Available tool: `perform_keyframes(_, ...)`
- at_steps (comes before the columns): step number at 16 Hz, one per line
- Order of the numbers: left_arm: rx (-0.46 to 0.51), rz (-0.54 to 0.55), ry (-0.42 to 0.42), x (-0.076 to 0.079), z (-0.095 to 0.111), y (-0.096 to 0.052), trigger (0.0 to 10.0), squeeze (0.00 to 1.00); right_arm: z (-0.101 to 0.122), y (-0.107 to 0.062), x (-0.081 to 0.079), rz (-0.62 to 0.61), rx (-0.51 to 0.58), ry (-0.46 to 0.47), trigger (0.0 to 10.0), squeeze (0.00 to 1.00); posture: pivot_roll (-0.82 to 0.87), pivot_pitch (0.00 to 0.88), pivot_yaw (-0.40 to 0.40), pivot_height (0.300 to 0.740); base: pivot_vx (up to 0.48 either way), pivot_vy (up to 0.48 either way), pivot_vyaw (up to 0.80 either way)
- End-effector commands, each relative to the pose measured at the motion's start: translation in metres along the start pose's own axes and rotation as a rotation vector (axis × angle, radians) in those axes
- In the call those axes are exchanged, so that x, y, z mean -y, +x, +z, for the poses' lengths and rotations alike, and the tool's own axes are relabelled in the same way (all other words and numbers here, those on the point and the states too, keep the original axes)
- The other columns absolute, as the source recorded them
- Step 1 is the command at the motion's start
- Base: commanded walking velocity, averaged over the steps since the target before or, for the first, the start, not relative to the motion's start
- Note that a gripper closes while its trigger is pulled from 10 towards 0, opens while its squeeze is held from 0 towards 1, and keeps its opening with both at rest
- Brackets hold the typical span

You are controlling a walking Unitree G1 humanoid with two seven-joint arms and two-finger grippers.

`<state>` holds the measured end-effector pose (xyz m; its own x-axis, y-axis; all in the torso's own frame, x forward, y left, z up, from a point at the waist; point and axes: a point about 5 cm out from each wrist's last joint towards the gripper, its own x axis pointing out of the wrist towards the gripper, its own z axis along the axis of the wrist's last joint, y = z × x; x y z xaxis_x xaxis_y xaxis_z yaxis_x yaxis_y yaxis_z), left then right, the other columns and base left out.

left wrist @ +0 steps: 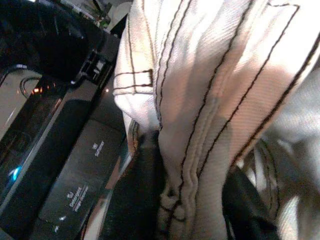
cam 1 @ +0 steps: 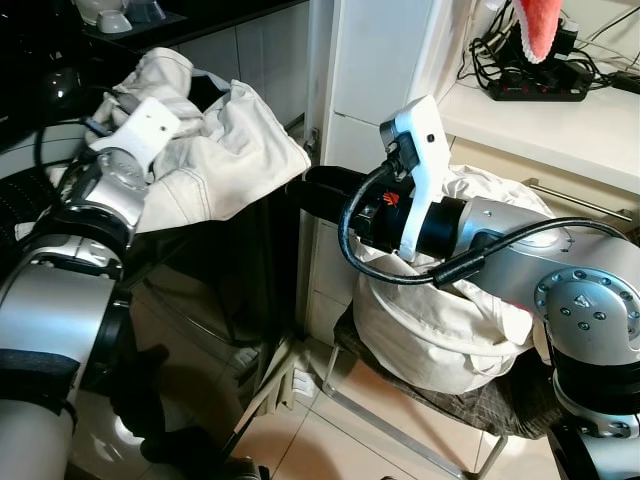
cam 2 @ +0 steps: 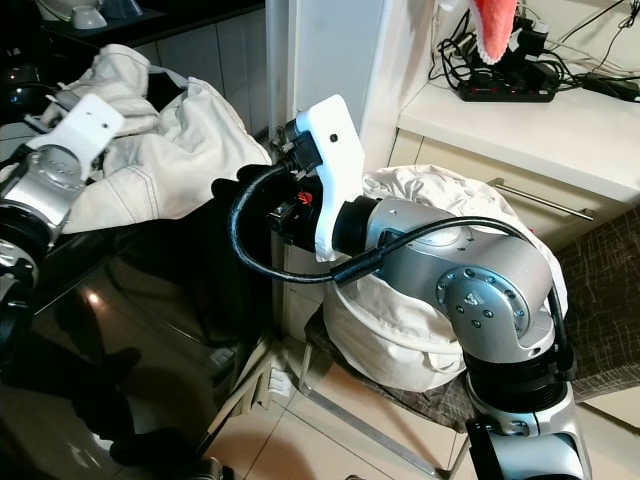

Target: Clothes washing

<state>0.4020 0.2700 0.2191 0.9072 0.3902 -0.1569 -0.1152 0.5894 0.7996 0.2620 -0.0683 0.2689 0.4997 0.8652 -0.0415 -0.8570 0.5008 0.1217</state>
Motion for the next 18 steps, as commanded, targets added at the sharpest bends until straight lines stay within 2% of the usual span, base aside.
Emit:
perform_keyframes(1,-0.023,0.005,-0.036,0.000,-0.008,0.000,10.0,1.00,0.000,-0.003,-0.002,0.006,0.002,-0.015,10.0,0.00,-0.02,0.000,-0.023,0.740,0.000,0.000,0.00)
perform_keyframes(4,-0.025,-0.026,-0.184,0.001,-0.004,0.000,10.0,1.00,0.001,0.000,-0.001,0.020,0.006,-0.011,10.0,0.00,-0.01,0.000,-0.036,0.740,0.000,0.000,0.00)
perform_keyframes(11,-0.015,-0.022,-0.225,0.003,0.002,-0.001,10.0,1.00,0.002,-0.001,0.001,0.022,0.011,-0.010,10.0,0.00,-0.02,0.000,-0.034,0.740,0.000,0.000,0.00)
perform_keyframes(13,0.008,0.030,-0.229,-0.004,0.005,-0.001,10.0,1.00,0.004,-0.002,0.003,0.018,0.015,-0.012,10.0,0.00,-0.01,0.000,-0.038,0.740,0.000,0.000,0.00)
perform_keyframes(17,0.078,0.130,-0.186,-0.020,0.015,-0.001,10.0,1.00,0.007,-0.002,0.006,0.006,0.032,-0.015,10.0,0.00,-0.01,0.000,-0.044,0.740,0.000,0.000,0.00)
perform_keyframes(18,0.214,0.313,-0.109,-0.044,0.036,-0.006,10.0,1.00,0.011,-0.001,0.010,-0.022,0.056,-0.017,10.0,0.00,-0.01,0.000,-0.042,0.740,0.000,0.000,0.00)
